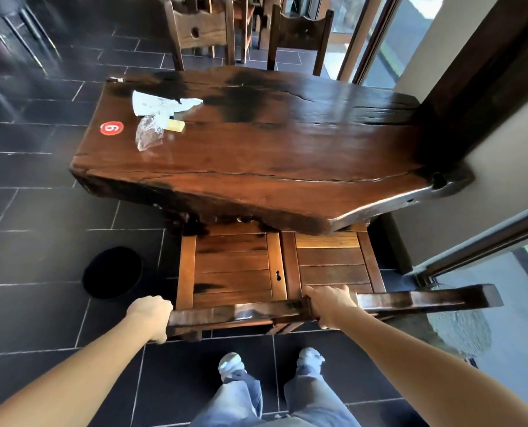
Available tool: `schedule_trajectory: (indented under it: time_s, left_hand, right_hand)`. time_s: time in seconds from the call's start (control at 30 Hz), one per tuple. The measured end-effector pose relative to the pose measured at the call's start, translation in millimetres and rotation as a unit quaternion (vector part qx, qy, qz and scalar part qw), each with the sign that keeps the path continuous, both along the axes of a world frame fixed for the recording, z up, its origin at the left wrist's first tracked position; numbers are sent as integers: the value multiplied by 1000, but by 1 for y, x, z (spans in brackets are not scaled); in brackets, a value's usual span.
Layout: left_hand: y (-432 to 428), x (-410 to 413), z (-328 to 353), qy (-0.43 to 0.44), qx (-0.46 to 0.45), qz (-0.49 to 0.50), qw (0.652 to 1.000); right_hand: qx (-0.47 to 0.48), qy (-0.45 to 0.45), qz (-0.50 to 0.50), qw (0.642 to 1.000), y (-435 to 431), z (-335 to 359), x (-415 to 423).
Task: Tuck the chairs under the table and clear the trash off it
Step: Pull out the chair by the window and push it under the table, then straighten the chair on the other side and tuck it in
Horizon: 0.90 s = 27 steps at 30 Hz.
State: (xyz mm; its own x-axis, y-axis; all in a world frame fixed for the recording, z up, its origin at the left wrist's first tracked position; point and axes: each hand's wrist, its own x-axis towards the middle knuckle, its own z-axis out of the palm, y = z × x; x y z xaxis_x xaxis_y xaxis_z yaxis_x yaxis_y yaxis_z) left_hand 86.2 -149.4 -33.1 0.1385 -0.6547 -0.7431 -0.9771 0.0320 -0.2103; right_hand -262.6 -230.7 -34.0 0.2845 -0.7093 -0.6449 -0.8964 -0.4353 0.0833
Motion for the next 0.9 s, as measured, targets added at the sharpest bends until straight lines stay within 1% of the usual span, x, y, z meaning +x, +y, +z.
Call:
schedule_trajectory:
  time_s: [0.13,0.23,0.3,0.33,0.43,0.6,0.67,0.83,0.9]
  left_hand:
    - [9,-5,1,-7,-26,20,999]
    - [26,-14,-1,-13,-98,42,994]
    - [43,-22,-5,-5,-152,85,985]
    - [53,-29,-6,-3,-161,107,981]
    - [74,-42,-7,-9,-145,145,979]
    - [64,-40,-3,12,-87,159,983]
    - [62,-40,-2,7,-78,168,983]
    - [58,-41,-4,15,-96,190,977]
    - [58,-43,-4,23,-111,201,973]
  right_hand:
    - [1,-7,-3,1000,1,1,-1]
    - [1,-13,0,1000,1,2,-2]
    - [-1,-24,2,1000,1,1,-4]
    - [1,-27,4,1000,1,0,-6]
    - [-25,-37,11,999,1,0,-8]
    - [-38,-35,21,998,3,-3,-10]
    - [-40,-39,31,998,4,-3,-10]
    - [8,-34,73,997,0,4,-10]
    - [35,-50,61,996,-1,5,-10]
